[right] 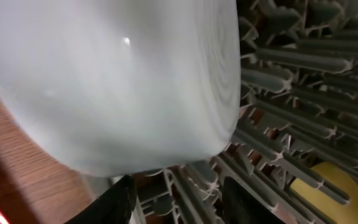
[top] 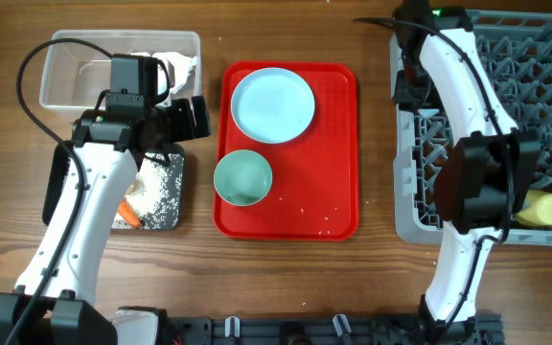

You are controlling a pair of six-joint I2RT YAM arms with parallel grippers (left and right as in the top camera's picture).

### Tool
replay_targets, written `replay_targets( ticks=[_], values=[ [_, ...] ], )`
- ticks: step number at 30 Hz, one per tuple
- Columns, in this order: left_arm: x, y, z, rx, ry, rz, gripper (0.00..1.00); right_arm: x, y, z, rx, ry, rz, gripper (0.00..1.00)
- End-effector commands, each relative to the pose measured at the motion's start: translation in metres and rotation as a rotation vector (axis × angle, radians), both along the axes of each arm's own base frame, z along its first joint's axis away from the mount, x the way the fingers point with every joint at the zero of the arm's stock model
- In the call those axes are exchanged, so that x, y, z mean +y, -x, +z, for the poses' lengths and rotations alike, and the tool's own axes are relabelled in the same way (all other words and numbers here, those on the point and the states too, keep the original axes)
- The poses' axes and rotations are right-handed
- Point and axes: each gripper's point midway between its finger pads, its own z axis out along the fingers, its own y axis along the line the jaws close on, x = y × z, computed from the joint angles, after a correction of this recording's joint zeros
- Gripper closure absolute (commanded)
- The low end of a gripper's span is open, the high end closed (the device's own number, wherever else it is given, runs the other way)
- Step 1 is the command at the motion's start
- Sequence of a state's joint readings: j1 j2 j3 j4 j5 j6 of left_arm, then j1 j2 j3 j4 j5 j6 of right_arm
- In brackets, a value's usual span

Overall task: Sort waste into correct bins and load items into the dishwasher rack
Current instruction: 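Grasp the green bowl on the red tray with the right gripper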

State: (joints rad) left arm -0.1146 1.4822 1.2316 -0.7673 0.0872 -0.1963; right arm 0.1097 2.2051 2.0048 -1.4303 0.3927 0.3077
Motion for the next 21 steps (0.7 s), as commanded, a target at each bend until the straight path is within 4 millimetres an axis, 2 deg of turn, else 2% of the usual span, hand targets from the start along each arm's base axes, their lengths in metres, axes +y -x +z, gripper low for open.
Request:
replay_targets(
  ticks=[1,2,3,4,5,6,8,9,10,13,15,17,18,21],
  values=[
    [0.000,-0.001,-0.001,0.004,0.008,0.003,0.00,0.018,-0.006,0.030,-0.078,-0.039,0.049,0.52],
    [0.000,-0.001,-0.001,0.004,0.008,0.003,0.00,0.022,-0.009,0.044,-0.119,-0.044,0.056,0.51],
    [0.000,-0.001,-0.001,0.004,0.008,0.003,0.00,0.029,-0.013,0.070,-0.194,-0.060,0.072,0.48],
    [0.000,-0.001,-0.001,0.004,0.008,0.003,0.00,0.042,-0.017,0.087,-0.252,-0.109,0.107,0.46],
    [0.000,-0.001,-0.001,0.004,0.008,0.003,0.00,0.062,-0.020,0.097,-0.287,-0.193,0.164,0.46],
    [0.000,-0.001,-0.001,0.004,0.008,0.003,0.00,0.100,-0.025,0.107,-0.332,-0.367,0.246,0.45],
    [0.000,-0.001,-0.001,0.004,0.008,0.003,0.00,0.151,-0.029,0.112,-0.358,-0.566,0.345,0.46],
    [0.000,-0.001,-0.001,0.004,0.008,0.003,0.00,0.178,-0.030,0.105,-0.356,-0.624,0.389,0.44],
    [0.000,-0.001,-0.001,0.004,0.008,0.003,0.00,0.193,-0.028,0.095,-0.338,-0.633,0.410,0.44],
    [0.000,-0.001,-0.001,0.004,0.008,0.003,0.00,0.236,-0.014,0.045,-0.224,-0.669,0.393,0.46],
    [0.000,-0.001,-0.001,0.004,0.008,0.003,0.00,0.271,0.014,0.011,-0.083,-0.740,0.429,0.47],
    [0.000,-0.001,-0.001,0.004,0.008,0.003,0.00,0.297,0.040,-0.007,0.010,-0.791,0.460,0.49],
    [0.000,-0.001,-0.001,0.004,0.008,0.003,0.00,0.308,0.054,-0.014,0.047,-0.801,0.474,0.50],
    [0.000,-0.001,-0.001,0.004,0.008,0.003,0.00,0.323,0.088,-0.038,0.128,-0.782,0.443,0.50]
  ],
)
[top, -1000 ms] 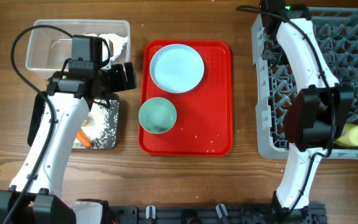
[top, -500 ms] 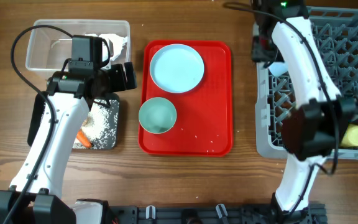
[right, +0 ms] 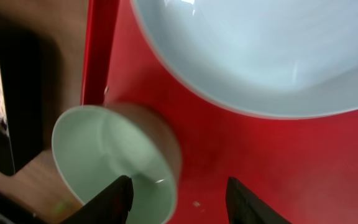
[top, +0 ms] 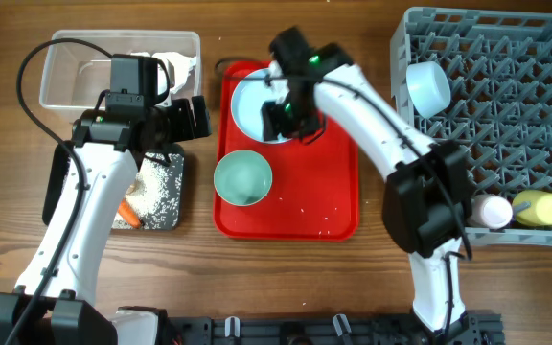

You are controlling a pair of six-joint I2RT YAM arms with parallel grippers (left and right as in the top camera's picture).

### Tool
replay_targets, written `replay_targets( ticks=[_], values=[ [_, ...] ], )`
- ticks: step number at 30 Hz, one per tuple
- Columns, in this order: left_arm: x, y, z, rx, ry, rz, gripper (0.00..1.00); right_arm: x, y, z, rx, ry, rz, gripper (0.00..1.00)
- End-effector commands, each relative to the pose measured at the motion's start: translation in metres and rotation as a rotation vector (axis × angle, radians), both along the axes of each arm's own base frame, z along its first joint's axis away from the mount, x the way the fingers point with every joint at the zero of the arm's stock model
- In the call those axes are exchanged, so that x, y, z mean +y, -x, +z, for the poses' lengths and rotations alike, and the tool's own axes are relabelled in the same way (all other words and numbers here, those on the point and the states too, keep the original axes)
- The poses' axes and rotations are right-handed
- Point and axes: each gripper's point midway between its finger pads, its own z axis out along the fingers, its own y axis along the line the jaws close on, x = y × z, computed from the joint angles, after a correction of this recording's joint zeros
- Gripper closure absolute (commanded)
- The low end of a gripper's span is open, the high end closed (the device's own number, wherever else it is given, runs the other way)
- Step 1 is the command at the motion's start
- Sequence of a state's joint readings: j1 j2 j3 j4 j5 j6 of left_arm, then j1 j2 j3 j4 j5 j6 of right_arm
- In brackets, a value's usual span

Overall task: Sort waste into correct bins and load items into the dishwasher rack
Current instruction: 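Grasp the green bowl on the red tray with the right gripper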

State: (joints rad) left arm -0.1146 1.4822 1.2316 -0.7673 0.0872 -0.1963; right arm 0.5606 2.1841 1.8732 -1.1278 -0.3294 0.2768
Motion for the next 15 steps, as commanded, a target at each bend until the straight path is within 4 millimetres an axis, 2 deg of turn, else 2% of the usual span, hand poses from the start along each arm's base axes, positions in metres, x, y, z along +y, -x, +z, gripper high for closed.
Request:
replay_targets(
  ticks=[1,4,6,8,10,11,15],
  values=[
    [0.000,-0.001,-0.001,0.004,0.008,0.003,0.00,0.019,0.033,-0.018,0.099,-0.021,-0.010,0.53],
    [0.000,-0.001,-0.001,0.004,0.008,0.003,0.00,0.027,0.052,-0.038,0.160,-0.045,-0.022,0.57],
    [0.000,-0.001,-0.001,0.004,0.008,0.003,0.00,0.024,0.053,-0.047,0.173,-0.038,-0.050,0.59],
    [0.000,-0.001,-0.001,0.004,0.008,0.003,0.00,0.021,0.049,-0.047,0.169,-0.043,-0.061,0.67],
    [0.000,-0.001,-0.001,0.004,0.008,0.003,0.00,0.020,0.046,-0.046,0.165,-0.046,-0.067,0.89],
    [0.000,-0.001,-0.001,0.004,0.008,0.003,0.00,0.017,0.041,-0.046,0.158,-0.052,-0.077,0.95],
    [0.000,-0.001,-0.001,0.004,0.008,0.003,0.00,0.004,0.025,-0.037,0.135,-0.071,-0.120,0.96]
  ],
)
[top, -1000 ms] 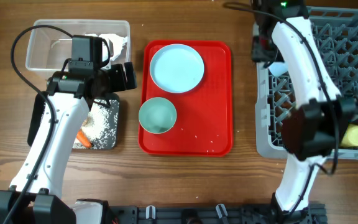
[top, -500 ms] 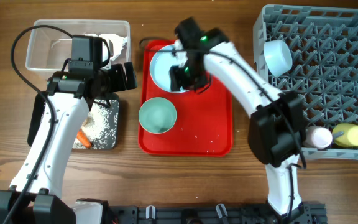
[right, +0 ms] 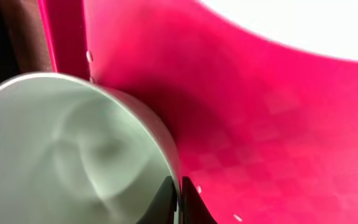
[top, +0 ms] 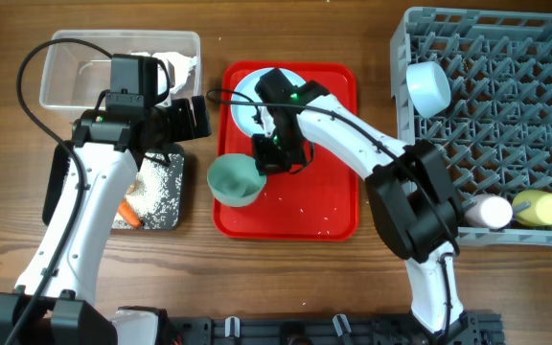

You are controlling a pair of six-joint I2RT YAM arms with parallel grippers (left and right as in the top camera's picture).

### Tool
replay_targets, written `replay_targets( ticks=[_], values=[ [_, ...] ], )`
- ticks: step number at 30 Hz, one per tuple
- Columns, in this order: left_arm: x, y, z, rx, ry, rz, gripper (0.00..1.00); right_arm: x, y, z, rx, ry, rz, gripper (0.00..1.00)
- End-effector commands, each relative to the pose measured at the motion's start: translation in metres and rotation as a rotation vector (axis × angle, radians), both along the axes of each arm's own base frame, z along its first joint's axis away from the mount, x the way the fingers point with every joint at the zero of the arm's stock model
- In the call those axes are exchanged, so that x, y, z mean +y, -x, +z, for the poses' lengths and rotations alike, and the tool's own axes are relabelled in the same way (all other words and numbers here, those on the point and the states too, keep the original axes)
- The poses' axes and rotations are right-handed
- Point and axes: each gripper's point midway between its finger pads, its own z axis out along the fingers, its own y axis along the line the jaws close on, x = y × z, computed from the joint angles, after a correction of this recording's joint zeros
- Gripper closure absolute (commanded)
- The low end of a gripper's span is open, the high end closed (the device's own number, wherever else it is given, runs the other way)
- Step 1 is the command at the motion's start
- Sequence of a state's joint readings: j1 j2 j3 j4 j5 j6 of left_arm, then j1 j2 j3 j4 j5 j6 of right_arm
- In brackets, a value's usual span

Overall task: Sort waste into correct bins and load items into the dishwasher rack
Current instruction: 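Grasp the green bowl on the red tray with the right gripper, then place the green bowl in the rack and release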

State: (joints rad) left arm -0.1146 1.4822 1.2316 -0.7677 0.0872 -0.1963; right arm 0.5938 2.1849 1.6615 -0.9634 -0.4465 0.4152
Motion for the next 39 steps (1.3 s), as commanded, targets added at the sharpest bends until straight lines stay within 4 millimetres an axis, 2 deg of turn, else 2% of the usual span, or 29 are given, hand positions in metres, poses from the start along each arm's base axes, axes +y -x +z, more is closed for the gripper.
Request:
replay_targets(
  ticks=[1,3,4,5,6,7,9,10,11,12,13,14,16,18,21,24,28,33,39],
  values=[
    [0.000,-0.001,-0.001,0.003,0.008,0.003,0.00,-0.017,-0.022,0.021,-0.056,-0.032,-0.040,0.96],
    [0.000,-0.001,-0.001,0.003,0.008,0.003,0.00,-0.035,-0.043,0.050,-0.161,-0.023,-0.086,0.96],
    [0.000,-0.001,-0.001,0.003,0.008,0.003,0.00,-0.051,-0.054,0.069,-0.232,0.002,-0.119,0.96],
    [0.000,-0.001,-0.001,0.003,0.008,0.003,0.00,-0.077,-0.065,0.095,-0.326,0.063,-0.168,0.96],
    [0.000,-0.001,-0.001,0.003,0.008,0.003,0.00,-0.115,-0.070,0.124,-0.429,0.178,-0.228,0.96],
    [0.000,-0.001,-0.001,0.003,0.008,0.003,0.00,-0.147,-0.070,0.144,-0.497,0.281,-0.278,0.96],
    [0.000,-0.001,-0.001,0.003,0.008,0.003,0.00,-0.218,-0.058,0.184,-0.610,0.551,-0.377,0.96],
    [0.000,-0.001,-0.001,0.003,0.008,0.003,0.00,-0.262,-0.041,0.206,-0.650,0.737,-0.465,0.96],
    [0.000,-0.001,-0.001,0.003,0.008,0.003,0.00,-0.286,-0.029,0.218,-0.662,0.850,-0.527,0.96],
    [0.000,-0.001,-0.001,0.003,0.008,0.003,0.00,-0.323,-0.003,0.236,-0.660,1.027,-0.638,0.96],
    [0.000,-0.001,-0.001,0.003,0.008,0.003,0.00,-0.349,0.018,0.245,-0.641,1.157,-0.737,0.96],
    [0.000,-0.001,-0.001,0.003,0.008,0.003,0.00,-0.359,0.022,0.243,-0.627,1.204,-0.751,0.96],
    [0.000,-0.001,-0.001,0.003,0.008,0.003,0.00,-0.379,0.029,0.226,-0.583,1.282,-0.772,0.96],
    [0.000,-0.001,-0.001,0.003,0.008,0.003,0.00,-0.403,0.036,0.200,-0.533,1.395,-0.748,0.96],
    [0.000,-0.001,-0.001,0.003,0.008,0.003,0.00,-0.419,0.028,0.184,-0.545,1.481,-0.743,0.96],
    [0.000,-0.001,-0.001,0.003,0.008,0.003,0.00,-0.414,-0.007,0.174,-0.598,1.448,-0.652,0.96],
    [0.000,-0.001,-0.001,0.003,0.008,0.003,0.00,-0.410,-0.034,0.166,-0.630,1.440,-0.550,0.96],
    [0.000,-0.001,-0.001,0.003,0.008,0.003,0.00,-0.407,-0.042,0.162,-0.617,1.450,-0.452,0.96],
    [0.000,-0.001,-0.001,0.003,0.008,0.003,0.00,-0.371,-0.051,0.159,-0.650,1.434,-0.274,0.96]
  ],
)
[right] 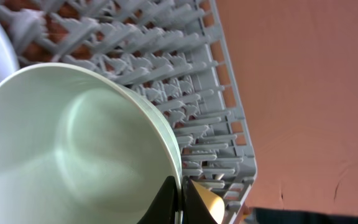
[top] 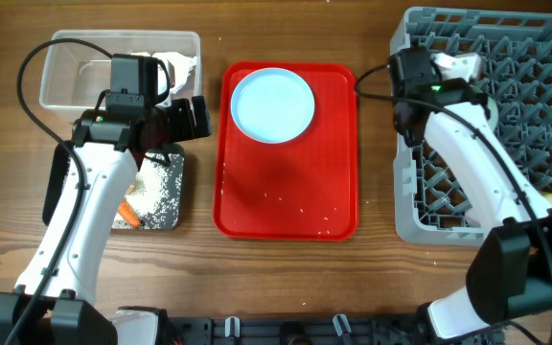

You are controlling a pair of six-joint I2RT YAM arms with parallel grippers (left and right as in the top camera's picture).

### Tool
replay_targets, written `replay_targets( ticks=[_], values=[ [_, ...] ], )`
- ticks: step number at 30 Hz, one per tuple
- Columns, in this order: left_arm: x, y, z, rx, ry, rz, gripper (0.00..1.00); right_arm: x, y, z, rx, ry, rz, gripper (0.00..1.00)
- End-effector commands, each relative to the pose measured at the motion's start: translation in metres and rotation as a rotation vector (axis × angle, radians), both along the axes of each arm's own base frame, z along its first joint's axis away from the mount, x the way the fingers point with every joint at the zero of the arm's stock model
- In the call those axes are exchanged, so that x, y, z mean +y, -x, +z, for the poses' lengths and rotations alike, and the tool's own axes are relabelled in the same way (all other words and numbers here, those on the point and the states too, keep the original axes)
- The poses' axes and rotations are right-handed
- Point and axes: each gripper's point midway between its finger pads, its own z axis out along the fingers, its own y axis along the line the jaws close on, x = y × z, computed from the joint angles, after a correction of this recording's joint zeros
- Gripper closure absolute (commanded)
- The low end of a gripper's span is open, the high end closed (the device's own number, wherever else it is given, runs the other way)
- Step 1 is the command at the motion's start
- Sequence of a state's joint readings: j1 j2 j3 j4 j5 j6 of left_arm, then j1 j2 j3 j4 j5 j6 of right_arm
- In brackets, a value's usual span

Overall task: Sort waste into correct bins and load items into the dishwasher rack
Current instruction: 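Place the green bowl in the rack and release, then grasp the light-blue plate rim with the right gripper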

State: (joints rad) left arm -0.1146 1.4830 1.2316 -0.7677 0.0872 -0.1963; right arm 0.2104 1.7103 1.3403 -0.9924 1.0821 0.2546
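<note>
My right gripper [right: 180, 200] is shut on the rim of the pale green bowl [right: 73, 149], holding it over the grey dishwasher rack [right: 197, 93]. A white bowl shows at the left edge of the right wrist view. Overhead, the right gripper [top: 408, 88] is at the rack's [top: 516, 125] left side, and the arm hides the green bowl. A light blue plate [top: 273, 105] lies on the red tray [top: 288, 192]. My left gripper [top: 188, 117] hovers between the bins, fingers apart with nothing in them.
A clear bin [top: 75, 72] at the back left holds white tissue [top: 175, 65]. A black bin [top: 161, 187] under the left arm holds pale scraps and an orange piece [top: 130, 213]. A yellow bottle lies at the rack's right edge. Crumbs dot the tray.
The right gripper, then shut on the green bowl's rim at the tray's left side, now holds the bowl over the rack's left part. Only the plate is on the tray. The left arm is unchanged.
The right gripper was at the rack with a white bowl close before it. Then the white bowl rested in the rack and the gripper was open over the tray by the green bowl. It then pinched that bowl's rim, and now holds it over the rack.
</note>
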Motion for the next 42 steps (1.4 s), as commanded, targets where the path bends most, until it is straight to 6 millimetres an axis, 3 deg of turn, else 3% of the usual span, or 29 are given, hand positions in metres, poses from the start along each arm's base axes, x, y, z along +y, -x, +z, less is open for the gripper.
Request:
replay_targets(
  ticks=[1,4,6,8,12,21,22,23,24,32,36,38,40,41,42],
  values=[
    [0.000,-0.001,0.000,0.003,0.008,0.003,0.00,0.014,-0.006,-0.004,0.065,0.061,0.060,0.96],
    [0.000,-0.001,0.000,0.003,0.008,0.003,0.00,0.009,-0.003,-0.005,0.130,0.157,0.052,0.96],
    [0.000,-0.001,0.000,0.003,0.008,0.003,0.00,0.001,-0.003,0.017,0.148,0.343,0.035,0.96],
    [0.000,-0.001,0.000,0.003,0.008,0.003,0.00,-0.001,-0.003,0.025,0.170,0.398,0.039,0.96],
    [0.000,-0.001,0.000,0.003,0.008,0.003,0.00,0.009,-0.002,0.000,0.220,0.263,0.083,0.95],
    [0.000,-0.001,0.000,0.003,0.008,0.003,0.00,0.052,0.011,-0.022,0.335,0.163,0.210,0.96],
    [0.000,-0.001,0.000,0.003,0.008,0.003,0.00,0.055,0.012,-0.026,0.342,0.143,0.215,0.91],
    [0.000,-0.001,0.000,0.003,0.008,0.003,0.00,0.057,0.014,-0.030,0.359,0.115,0.222,0.60],
    [0.000,-0.001,0.000,0.003,0.008,0.003,0.00,0.059,0.016,-0.035,0.373,0.090,0.226,0.00],
    [0.000,-0.001,0.000,0.003,0.008,0.003,0.00,0.060,0.018,-0.034,0.389,0.070,0.228,0.00],
    [0.000,-0.001,0.000,0.003,0.008,0.003,0.00,0.064,0.005,-0.002,0.269,0.052,0.230,0.00],
    [0.000,-0.001,0.000,0.003,0.008,0.003,0.00,0.069,-0.005,0.028,0.164,0.013,0.235,0.00],
    [0.000,-0.001,0.000,0.003,0.008,0.003,0.00,0.096,-0.021,0.039,0.159,-0.153,0.367,0.00],
    [0.000,-0.001,0.000,0.003,0.008,0.003,0.00,0.129,-0.029,0.033,0.192,-0.317,0.507,0.00],
    [0.000,-0.001,0.000,0.003,0.008,0.003,0.00,0.179,-0.032,0.026,0.220,-0.548,0.694,0.00]
  ],
)
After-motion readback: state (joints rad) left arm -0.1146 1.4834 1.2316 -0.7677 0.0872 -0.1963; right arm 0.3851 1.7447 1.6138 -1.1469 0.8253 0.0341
